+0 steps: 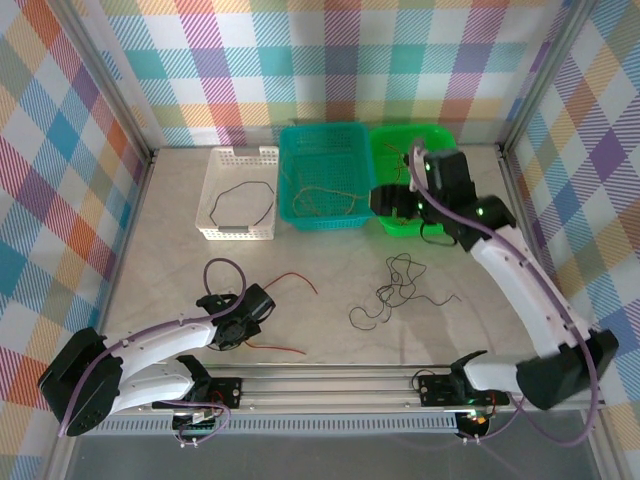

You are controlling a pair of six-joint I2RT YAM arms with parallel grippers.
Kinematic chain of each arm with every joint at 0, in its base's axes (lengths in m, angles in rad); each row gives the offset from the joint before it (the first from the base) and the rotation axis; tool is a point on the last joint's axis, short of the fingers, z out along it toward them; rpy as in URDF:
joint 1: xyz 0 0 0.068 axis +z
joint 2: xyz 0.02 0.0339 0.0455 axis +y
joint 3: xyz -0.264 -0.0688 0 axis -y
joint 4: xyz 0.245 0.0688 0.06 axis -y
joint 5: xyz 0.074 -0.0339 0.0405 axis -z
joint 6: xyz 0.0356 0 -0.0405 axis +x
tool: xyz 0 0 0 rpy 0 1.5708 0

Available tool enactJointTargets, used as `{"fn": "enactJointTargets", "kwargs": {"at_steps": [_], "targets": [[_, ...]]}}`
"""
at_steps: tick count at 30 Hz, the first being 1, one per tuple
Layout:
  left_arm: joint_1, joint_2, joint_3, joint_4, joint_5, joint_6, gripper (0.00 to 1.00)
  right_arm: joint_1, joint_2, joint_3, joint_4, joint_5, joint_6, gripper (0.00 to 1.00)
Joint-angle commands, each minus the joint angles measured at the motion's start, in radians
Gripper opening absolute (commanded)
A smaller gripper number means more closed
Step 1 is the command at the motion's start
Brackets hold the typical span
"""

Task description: Untangle the cables

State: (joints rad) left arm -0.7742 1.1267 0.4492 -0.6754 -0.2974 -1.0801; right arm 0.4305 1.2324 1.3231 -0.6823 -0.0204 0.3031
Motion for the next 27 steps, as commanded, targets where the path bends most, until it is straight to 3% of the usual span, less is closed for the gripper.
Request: {"fn": "enactJointTargets", "kwargs": {"at_steps": [1, 8, 12, 21, 27], "targets": [[0.017, 0.05, -0.05, 0.118, 0.048, 0.018, 0.0, -0.013, -0.126, -0.14, 0.031, 0.036, 0.026, 0.87], [0.017, -0.134, 0.171, -0.047, 0.041, 0.174, 0.0, -0.014, -0.326, -0.466, 0.066, -0.044, 0.133, 0.88], [0.018, -0.109, 0.412, -0.129, 0.02, 0.327, 0.0, -0.015, -0.371, -0.615, 0.102, -0.026, 0.183, 0.88], [0.018, 0.185, 0.992, -0.163, 0.025, 0.548, 0.0, -0.015, -0.424, -0.774, 0.158, -0.015, 0.262, 0.81], [0.017, 0.515, 1.491, -0.197, 0.131, 0.613, 0.0, -0.015, -0.432, -0.877, 0.236, -0.044, 0.316, 0.65]]}}
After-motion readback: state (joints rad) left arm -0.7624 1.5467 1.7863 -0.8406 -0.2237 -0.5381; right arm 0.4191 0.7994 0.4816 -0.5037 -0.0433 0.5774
